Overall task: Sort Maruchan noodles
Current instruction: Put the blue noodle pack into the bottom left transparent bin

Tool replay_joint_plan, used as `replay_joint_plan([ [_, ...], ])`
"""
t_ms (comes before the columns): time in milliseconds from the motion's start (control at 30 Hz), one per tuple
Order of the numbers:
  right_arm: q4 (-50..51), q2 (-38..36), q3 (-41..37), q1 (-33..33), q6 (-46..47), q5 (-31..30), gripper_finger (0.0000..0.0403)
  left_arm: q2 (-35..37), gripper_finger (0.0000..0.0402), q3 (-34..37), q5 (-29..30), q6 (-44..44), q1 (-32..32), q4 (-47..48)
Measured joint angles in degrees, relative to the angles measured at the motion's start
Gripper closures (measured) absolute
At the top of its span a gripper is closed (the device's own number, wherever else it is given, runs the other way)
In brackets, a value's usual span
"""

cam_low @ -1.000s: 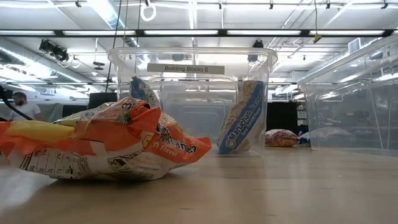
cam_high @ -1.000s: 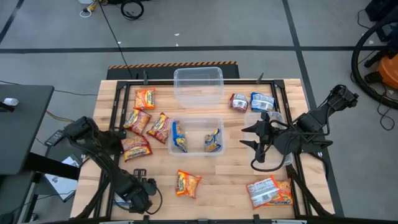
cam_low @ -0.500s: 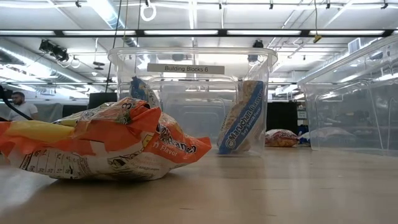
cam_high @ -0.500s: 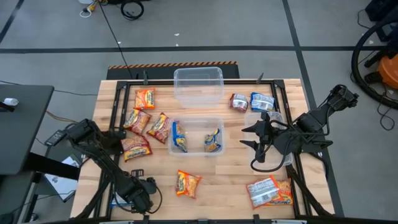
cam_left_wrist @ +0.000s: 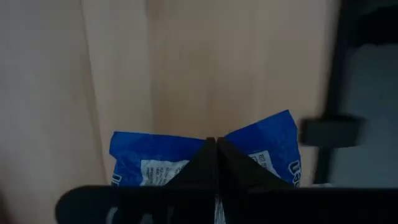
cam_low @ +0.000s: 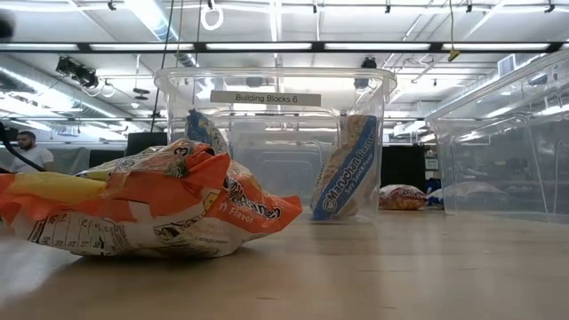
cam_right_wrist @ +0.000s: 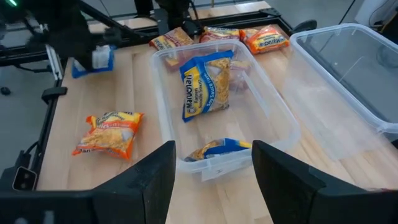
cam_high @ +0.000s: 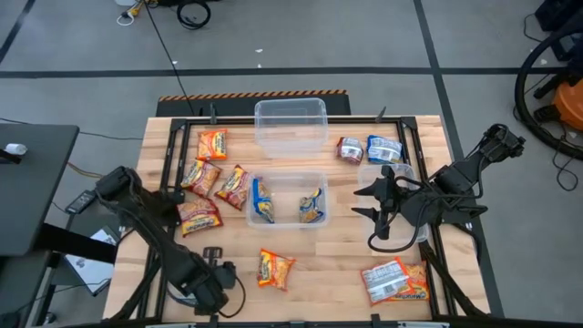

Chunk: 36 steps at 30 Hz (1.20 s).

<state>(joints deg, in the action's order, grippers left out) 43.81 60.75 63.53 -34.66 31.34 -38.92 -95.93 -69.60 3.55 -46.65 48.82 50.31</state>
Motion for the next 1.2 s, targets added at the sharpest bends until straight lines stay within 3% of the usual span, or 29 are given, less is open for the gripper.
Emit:
replay_joint_plan([
  [167,0.0,0.0,0.0,0.0,0.4,0.0,0.0186,3.3,0.0398,-7.9,9.5,5.5,-2.1,5.7],
  [300,0.0,0.0,0.0,0.0,1.7,0.0,0.0186,7.3,0.0399,-13.3,24.8,12.0,-5.3,6.8],
  [433,0.0,0.0,0.0,0.0,2.2,0.0,0.0186,11.0,0.0399,-14.4,40.6,22.5,-10.8,-3.2],
  [533,-0.1,0.0,0.0,0.0,2.3,0.0,0.0186,11.5,0.0399,-14.4,44.0,31.5,-16.4,-11.2],
  [633,-0.1,0.0,0.0,0.0,3.0,-0.1,0.0186,11.1,0.0399,-14.3,41.3,41.1,-22.9,-16.3],
  [800,0.0,0.0,0.0,0.0,3.0,0.1,0.0186,10.7,0.0399,-14.3,25.8,53.4,-34.9,-29.4],
  [933,0.0,0.0,0.0,0.0,2.2,1.3,0.0186,10.2,0.0399,-13.4,14.5,54.0,-42.7,-31.5],
  [1200,0.9,0.0,0.0,0.0,2.1,1.5,0.0186,10.4,0.0400,5.6,1.7,51.5,-50.6,-59.5],
])
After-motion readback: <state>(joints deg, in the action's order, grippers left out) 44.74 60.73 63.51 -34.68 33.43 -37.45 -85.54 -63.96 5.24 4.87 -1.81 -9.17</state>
